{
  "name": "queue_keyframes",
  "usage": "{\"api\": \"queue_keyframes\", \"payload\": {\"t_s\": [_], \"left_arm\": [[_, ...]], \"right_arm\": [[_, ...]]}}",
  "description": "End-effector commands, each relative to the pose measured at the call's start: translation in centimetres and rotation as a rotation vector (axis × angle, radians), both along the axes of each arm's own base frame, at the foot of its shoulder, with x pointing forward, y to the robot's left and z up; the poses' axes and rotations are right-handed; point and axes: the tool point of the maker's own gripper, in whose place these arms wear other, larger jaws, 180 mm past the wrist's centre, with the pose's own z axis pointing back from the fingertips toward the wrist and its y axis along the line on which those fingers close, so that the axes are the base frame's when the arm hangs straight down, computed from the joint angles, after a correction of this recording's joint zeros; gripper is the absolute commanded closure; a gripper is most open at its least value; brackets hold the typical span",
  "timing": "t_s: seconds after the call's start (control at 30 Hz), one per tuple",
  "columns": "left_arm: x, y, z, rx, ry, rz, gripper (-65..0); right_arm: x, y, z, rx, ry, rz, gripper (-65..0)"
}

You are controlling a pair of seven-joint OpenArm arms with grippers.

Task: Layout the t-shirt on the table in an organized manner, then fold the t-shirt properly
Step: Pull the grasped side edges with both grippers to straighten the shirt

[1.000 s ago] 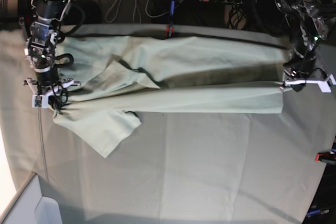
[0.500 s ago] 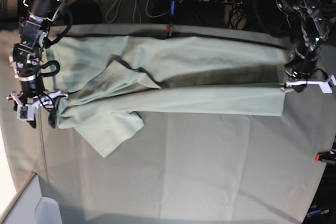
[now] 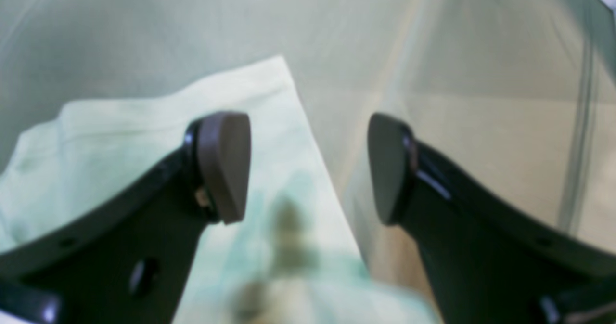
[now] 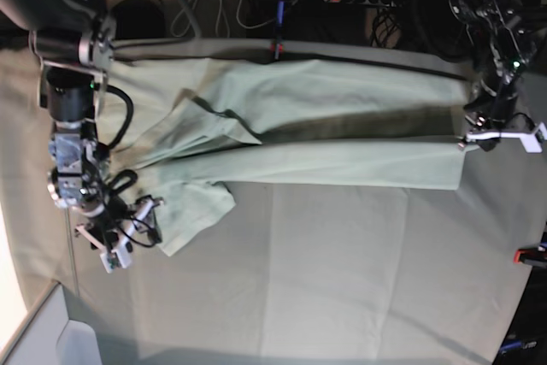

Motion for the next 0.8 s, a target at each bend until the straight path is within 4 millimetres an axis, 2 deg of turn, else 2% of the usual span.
{"api": "queue_keyframes", "payload": {"t_s": [0.0, 0.07, 0.17, 0.27, 0.37, 0.47, 0.6, 0.7, 0.77], "left_arm": [[0.7, 0.6, 1.5, 0.030, -0.047, 0.005, 0.0], [0.7, 0.6, 1.5, 0.028, -0.047, 0.006, 0.0], [0.7, 0.6, 1.4, 0.027, -0.044, 0.006, 0.0], [0.6, 0.6, 1.2, 0.025, -0.042, 0.007, 0.0], [0.6, 0.6, 1.2, 0.025, -0.042, 0.007, 0.0], [0.6, 0.6, 1.3, 0.026, -0.042, 0.006, 0.0], [0.6, 0.7, 1.3, 0.028, -0.042, 0.006, 0.0], [0.6, 0.8, 1.4, 0.031, -0.042, 0.005, 0.0], [0.6, 0.8, 1.4, 0.031, -0.042, 0.005, 0.0]], "right_arm": [[1.8, -0.4, 1.9, 0.018, -0.049, -0.006, -39.0], [2.0, -0.9, 1.3, 0.028, -0.018, -0.018, -39.0], [1.9, -0.7, 0.4, 0.050, 0.014, -0.023, -38.9], [2.3, -0.5, 1.0, 0.072, -0.037, -0.031, -38.9], [2.4, -1.9, 0.4, 0.034, -0.051, -0.108, -38.9], [1.7, -2.5, -1.0, 0.021, -0.018, -0.151, -38.9], [1.5, -3.0, -1.3, 0.003, -0.015, -0.178, -38.9], [1.2, -2.3, -1.8, -0.016, -0.001, -0.145, -38.9], [0.0, -1.3, -3.3, -0.051, 0.035, -0.090, -38.7]]}}
